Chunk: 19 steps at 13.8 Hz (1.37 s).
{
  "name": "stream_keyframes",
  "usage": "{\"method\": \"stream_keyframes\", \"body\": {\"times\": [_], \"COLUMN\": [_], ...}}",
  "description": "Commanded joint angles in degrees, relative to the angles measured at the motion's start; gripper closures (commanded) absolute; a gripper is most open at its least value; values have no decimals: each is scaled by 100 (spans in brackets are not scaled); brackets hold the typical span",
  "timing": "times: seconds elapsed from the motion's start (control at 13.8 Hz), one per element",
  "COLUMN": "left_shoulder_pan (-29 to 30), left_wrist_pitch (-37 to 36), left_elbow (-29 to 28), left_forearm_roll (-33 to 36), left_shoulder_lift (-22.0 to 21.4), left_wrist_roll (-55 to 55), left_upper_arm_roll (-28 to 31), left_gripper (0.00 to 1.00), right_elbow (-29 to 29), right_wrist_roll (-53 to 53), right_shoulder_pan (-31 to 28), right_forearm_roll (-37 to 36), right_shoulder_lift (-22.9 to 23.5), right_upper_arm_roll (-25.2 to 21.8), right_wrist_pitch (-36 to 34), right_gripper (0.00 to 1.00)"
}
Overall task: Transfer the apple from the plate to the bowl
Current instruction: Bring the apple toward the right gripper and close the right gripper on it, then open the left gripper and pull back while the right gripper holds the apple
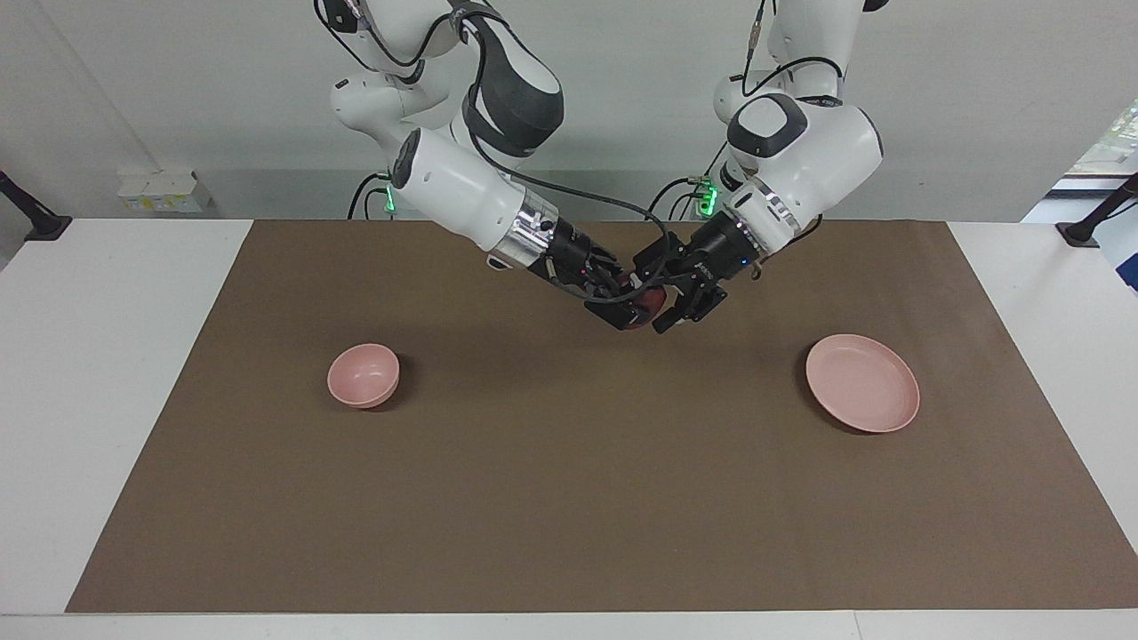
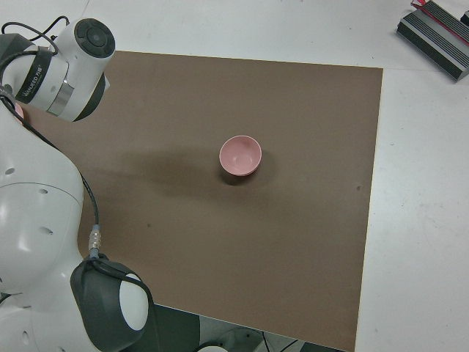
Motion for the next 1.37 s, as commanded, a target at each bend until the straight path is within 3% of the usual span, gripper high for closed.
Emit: {"method": "stream_keyframes", "body": {"times": [0.0,0.43,1.16,1.3], "left_shoulder_pan": [-167,-184,-8,-35], "left_wrist_pitch": [-79,-245,-1581,-1555], "left_elbow": [44,26,17,9], "left_forearm_roll": [149,176,184,603], "left_shoulder_lift": [-41,-252,-708,-744], "left_wrist_roll": [-28,-283,-363,-511], "left_upper_arm_roll": [2,2,72,72], "left_gripper": [0,0,0,0], "right_elbow": [140,140,104,104], "right_wrist_roll": [-88,18,18,18], "right_shoulder_pan": [-59,-305,-305,-305], "right_forearm_roll": [-203,-581,-687,-687], "right_shoulder_lift": [-18,-177,-195,-195], "right_upper_arm_roll": [-34,-35,-70,-79], "right_wrist_pitch": [-388,-925,-1049,-1049], "right_gripper": [100,100,100,100]}}
